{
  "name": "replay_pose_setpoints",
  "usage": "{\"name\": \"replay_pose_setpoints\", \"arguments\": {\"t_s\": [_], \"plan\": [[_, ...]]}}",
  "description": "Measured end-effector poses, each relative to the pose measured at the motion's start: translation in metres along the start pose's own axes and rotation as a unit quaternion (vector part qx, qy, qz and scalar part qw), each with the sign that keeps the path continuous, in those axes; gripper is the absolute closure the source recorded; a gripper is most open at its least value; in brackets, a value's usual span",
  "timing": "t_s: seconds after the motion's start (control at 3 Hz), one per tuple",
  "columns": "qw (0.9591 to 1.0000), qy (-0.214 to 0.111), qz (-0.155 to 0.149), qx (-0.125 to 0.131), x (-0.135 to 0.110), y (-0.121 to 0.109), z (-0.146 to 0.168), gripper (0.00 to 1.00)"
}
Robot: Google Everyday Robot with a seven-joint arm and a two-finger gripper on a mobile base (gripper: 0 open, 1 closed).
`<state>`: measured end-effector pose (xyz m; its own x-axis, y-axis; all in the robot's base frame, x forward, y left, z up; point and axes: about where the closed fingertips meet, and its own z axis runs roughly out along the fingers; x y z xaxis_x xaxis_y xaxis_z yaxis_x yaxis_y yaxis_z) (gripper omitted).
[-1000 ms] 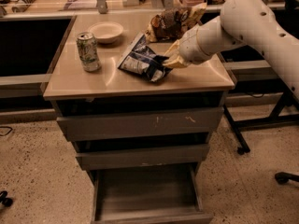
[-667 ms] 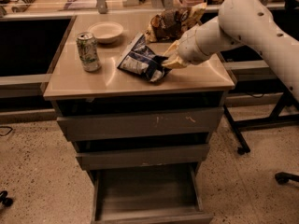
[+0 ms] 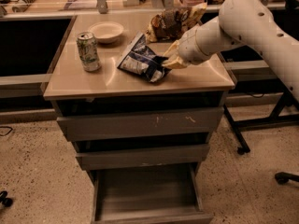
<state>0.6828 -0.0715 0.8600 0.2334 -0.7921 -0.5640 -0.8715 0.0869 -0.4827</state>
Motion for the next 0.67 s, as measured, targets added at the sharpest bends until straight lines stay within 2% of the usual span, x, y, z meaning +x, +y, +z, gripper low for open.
{"name": "replay_pose_setpoints", "arguments": {"t_s": [0.33, 0.67], "plan": [[1.0, 0.0, 0.0, 0.0, 0.0, 0.0, 0.0, 0.13], [1.0, 0.0, 0.0, 0.0, 0.0, 0.0, 0.0001, 0.0]]}}
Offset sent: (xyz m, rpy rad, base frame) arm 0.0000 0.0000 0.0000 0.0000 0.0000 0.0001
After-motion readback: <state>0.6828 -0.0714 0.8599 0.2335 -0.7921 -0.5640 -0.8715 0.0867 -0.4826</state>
